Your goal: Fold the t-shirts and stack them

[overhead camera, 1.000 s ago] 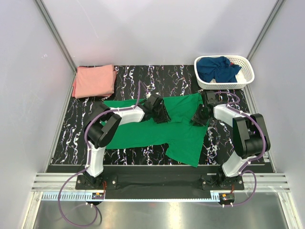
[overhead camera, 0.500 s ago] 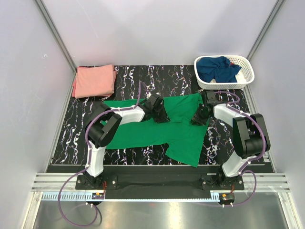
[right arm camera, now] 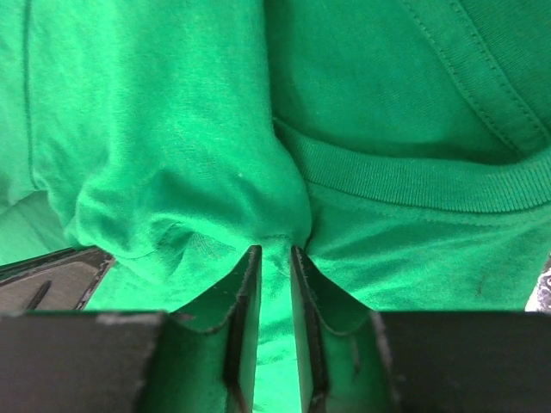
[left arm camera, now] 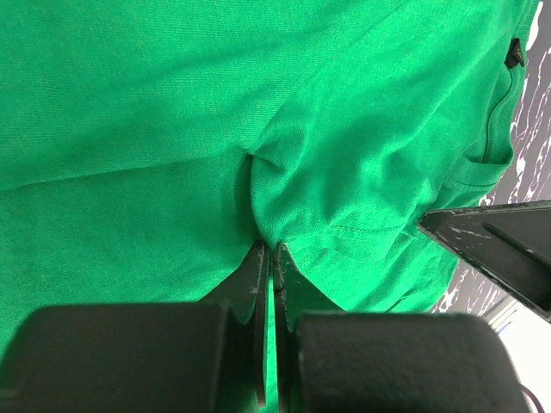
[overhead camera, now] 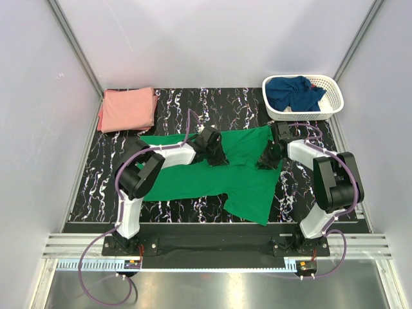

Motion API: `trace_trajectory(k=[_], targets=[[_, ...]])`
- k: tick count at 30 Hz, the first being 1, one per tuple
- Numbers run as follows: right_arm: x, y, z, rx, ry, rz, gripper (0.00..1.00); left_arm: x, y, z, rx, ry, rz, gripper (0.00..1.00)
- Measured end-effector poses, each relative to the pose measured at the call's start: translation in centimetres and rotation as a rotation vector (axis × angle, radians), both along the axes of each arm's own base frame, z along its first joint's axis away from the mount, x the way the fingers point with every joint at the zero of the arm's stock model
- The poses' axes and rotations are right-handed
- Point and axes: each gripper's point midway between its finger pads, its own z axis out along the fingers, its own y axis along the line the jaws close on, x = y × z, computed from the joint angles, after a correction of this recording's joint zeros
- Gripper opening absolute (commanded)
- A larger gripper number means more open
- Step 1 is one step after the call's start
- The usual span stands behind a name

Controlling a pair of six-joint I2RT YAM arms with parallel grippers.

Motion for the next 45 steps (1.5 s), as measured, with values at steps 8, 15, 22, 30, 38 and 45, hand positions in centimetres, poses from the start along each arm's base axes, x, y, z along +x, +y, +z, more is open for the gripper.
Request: trace_trajectory(k=[8, 15, 22, 30, 38, 45], targets=[[0.0, 0.1, -0.7, -0.001, 0.014, 0.001, 0.24, 0.0, 0.0, 0.0, 0.0, 0.0, 0.0, 0.0], [0.0, 0.0, -0.9, -0.01, 0.018, 0.0, 0.03, 0.0, 0.0, 0.0, 0.0, 0.0, 0.0, 0.0], [0.0, -0.1, -0.9, -0.016, 0.017, 0.008, 0.0, 0.0, 0.0, 0.0, 0.0, 0.0, 0.0, 0.0], [0.3, -1.2, 0.5, -0.087, -0.008, 0.02, 0.0, 0.0, 0.2, 0.1, 0.006, 0.001, 0.005, 0.0], [0.7, -2.3, 3.5, -0.141, -0.081, 0.023, 0.0, 0.6, 0.8, 2.4, -0.013, -0.025, 0.024, 0.0], [-0.1, -3.0, 3.8, -0.177, -0.07, 0.033, 0.0, 0.9, 1.0, 3.5, -0.034, -0.037, 0.026, 0.0]])
